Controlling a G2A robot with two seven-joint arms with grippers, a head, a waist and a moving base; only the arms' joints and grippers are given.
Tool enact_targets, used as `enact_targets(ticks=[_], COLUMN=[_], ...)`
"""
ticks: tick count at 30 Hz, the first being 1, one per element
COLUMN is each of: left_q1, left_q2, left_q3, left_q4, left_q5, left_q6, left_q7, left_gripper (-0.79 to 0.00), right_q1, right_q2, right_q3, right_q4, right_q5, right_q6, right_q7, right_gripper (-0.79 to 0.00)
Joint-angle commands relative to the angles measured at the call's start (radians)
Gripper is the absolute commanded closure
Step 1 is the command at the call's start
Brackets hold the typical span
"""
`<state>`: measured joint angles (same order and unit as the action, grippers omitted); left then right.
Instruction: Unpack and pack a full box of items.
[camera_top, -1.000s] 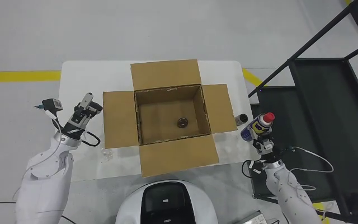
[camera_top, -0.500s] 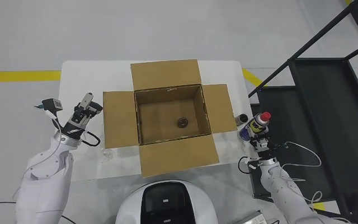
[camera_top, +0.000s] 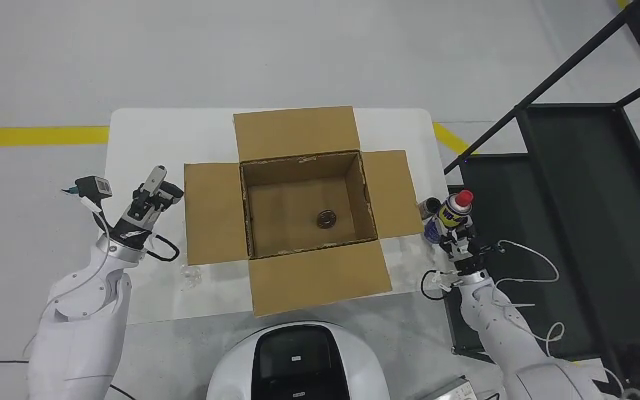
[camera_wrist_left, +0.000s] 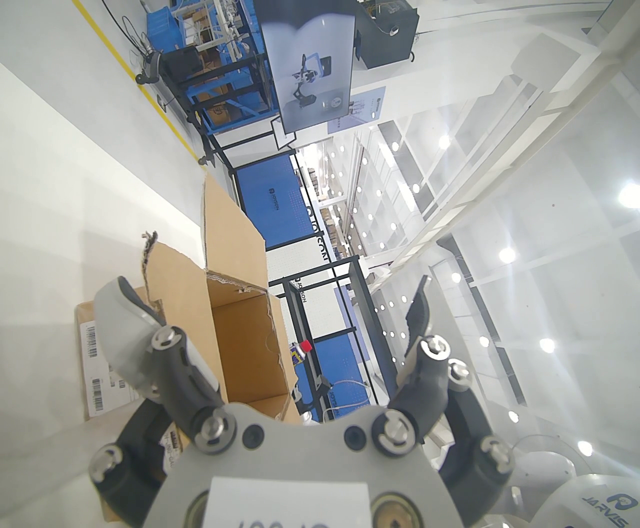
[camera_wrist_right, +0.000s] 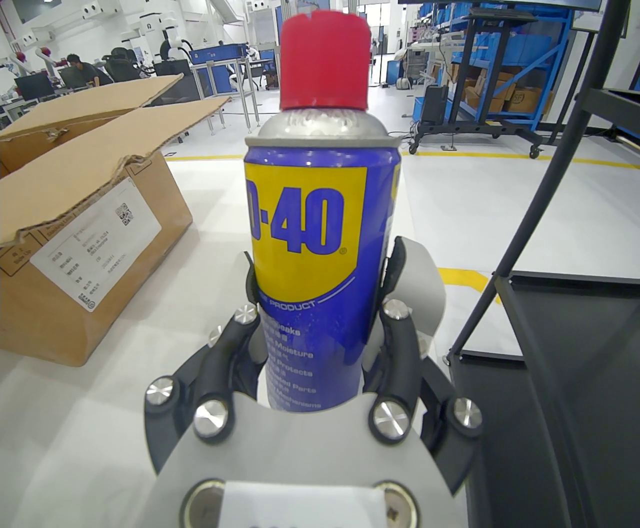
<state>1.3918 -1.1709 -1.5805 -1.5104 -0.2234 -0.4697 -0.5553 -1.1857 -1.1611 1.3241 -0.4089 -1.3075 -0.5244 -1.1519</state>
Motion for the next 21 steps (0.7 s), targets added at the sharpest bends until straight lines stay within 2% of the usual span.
enact_targets(ticks=[1,12,13,14,15,16,17,21], left_q1=[0.000,0.000,0.000,0.000,0.000,0.000,0.000,0.000], left_q2=[0.000,0.000,0.000,0.000,0.000,0.000,0.000,0.000], left_q3=[0.000,0.000,0.000,0.000,0.000,0.000,0.000,0.000], left_q4=[0.000,0.000,0.000,0.000,0.000,0.000,0.000,0.000], left_q5=[0.000,0.000,0.000,0.000,0.000,0.000,0.000,0.000], left_q6=[0.000,0.000,0.000,0.000,0.000,0.000,0.000,0.000], left_q7=[0.000,0.000,0.000,0.000,0.000,0.000,0.000,0.000], left_gripper=[-0.785,-0.785,-0.785,-0.785,-0.785,-0.785,-0.785,-0.785], right_q1=[0.003,0.007,0.008,0.009,0.009,0.009,0.009,0.005], right_q2=[-0.003,-0.020,-0.021,-0.022,-0.023,-0.023,-0.023,-0.022], right_q3=[-0.005,-0.036,-0.038,-0.039,-0.041,-0.043,-0.044,-0.049], right_q4=[0.014,0.065,0.069,0.072,0.076,0.079,0.082,0.089], right_q5=[0.001,-0.006,-0.006,-0.007,-0.008,-0.010,-0.011,-0.018], right_q6=[0.001,0.008,0.009,0.010,0.011,0.011,0.012,0.017], right_q7=[-0.007,-0.054,-0.057,-0.061,-0.066,-0.070,-0.076,-0.096], right_gripper=[0.000,0.000,-0.028,-0.243,-0.382,-0.686,-0.785,-0.785])
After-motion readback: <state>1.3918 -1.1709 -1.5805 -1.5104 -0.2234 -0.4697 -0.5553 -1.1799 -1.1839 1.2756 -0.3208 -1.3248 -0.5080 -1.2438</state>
